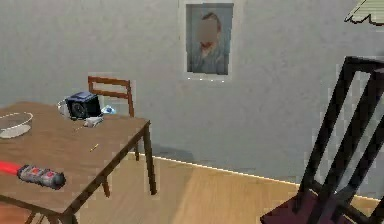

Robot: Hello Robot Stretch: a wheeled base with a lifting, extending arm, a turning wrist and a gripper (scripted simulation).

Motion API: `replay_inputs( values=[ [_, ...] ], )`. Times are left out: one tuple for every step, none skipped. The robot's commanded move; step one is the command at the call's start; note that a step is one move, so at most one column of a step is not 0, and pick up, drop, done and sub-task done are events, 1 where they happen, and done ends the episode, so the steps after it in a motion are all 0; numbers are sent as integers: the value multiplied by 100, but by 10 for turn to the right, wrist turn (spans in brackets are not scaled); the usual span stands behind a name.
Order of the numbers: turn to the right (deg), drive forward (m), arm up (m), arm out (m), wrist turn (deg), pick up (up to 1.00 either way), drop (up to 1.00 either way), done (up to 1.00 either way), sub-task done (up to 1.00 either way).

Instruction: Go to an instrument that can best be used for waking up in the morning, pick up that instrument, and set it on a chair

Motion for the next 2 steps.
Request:
replay_inputs(
  values=[
    [0,95,0,0,0,0,0,0,0],
    [-450,0,0,0,0,0,0,0,0]
  ],
)
